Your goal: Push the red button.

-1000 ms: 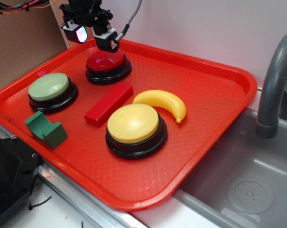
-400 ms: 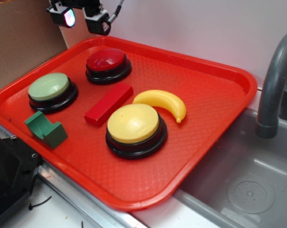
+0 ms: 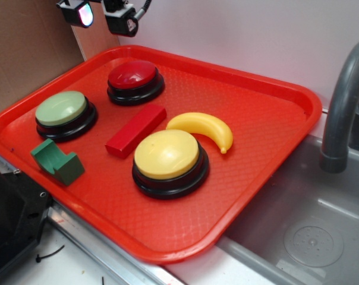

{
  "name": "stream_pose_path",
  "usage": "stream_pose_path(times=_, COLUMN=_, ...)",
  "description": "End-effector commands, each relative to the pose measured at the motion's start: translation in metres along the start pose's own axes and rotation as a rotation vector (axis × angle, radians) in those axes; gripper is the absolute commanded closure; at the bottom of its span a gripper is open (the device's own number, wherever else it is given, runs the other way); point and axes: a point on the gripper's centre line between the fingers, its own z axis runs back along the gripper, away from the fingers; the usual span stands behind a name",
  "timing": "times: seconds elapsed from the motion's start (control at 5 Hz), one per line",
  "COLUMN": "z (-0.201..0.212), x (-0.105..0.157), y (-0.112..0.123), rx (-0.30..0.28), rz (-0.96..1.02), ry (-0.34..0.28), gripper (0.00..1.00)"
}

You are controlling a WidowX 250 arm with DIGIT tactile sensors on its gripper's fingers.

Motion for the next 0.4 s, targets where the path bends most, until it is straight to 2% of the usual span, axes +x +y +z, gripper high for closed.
stream_pose_path(times=0.0, z=0.045, x=0.012, y=0.004, rx=-0.045, rz=0.000, ry=-0.119, gripper=0.00)
stream_pose_path(times=0.2, z=0.065, x=0.001, y=0.006, rx=-0.035, rz=0.024, ry=-0.176, gripper=0.00)
